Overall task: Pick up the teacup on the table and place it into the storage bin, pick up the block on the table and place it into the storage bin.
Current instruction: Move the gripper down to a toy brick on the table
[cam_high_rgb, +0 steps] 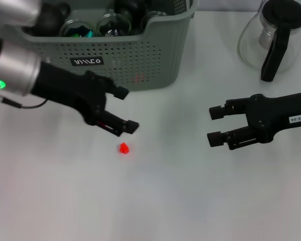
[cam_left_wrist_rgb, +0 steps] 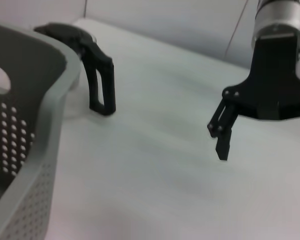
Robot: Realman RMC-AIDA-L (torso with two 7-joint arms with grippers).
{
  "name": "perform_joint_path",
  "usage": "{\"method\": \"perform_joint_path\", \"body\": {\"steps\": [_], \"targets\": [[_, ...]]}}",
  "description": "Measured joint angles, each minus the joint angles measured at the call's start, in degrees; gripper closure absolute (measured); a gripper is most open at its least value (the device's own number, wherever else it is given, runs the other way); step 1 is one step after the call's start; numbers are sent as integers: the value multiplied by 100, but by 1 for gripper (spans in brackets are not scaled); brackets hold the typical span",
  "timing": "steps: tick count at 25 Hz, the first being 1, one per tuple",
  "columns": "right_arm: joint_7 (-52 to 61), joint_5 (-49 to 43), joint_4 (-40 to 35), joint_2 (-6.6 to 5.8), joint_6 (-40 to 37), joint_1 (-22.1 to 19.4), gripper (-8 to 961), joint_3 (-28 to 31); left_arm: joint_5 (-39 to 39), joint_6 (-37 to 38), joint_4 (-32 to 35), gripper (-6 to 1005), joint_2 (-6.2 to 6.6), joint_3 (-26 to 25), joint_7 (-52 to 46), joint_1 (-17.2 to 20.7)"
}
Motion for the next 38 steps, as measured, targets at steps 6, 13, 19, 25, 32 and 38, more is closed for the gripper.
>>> {"method": "perform_joint_path", "body": {"steps": [6, 13, 19, 25, 32, 38], "targets": [[7, -74, -2, -3, 54, 2, 38, 83, 576, -250, 701, 52, -150, 1187, -1216, -268], [3, -81, -5, -14, 81, 4, 38, 275, 1247, -586, 1265, 52, -161, 2333, -2648, -484], [-25, -154, -6, -48, 83, 0, 38, 470, 1852, -957, 1460, 55, -173, 3503, -3794, -561], [-38, -216, -8, -75, 102, 6, 38, 479, 2116, -1208, 1395, 64, -184, 4330, -4717, -578], [-250, -226, -14, -74, 232, 0, 38, 484, 2413, -1454, 1268, 74, -194, 4995, -5268, -568], [-330, -231, -14, -69, 248, -6, 38, 470, 2499, -1701, 832, 85, -205, 5102, -5571, -691]]}}
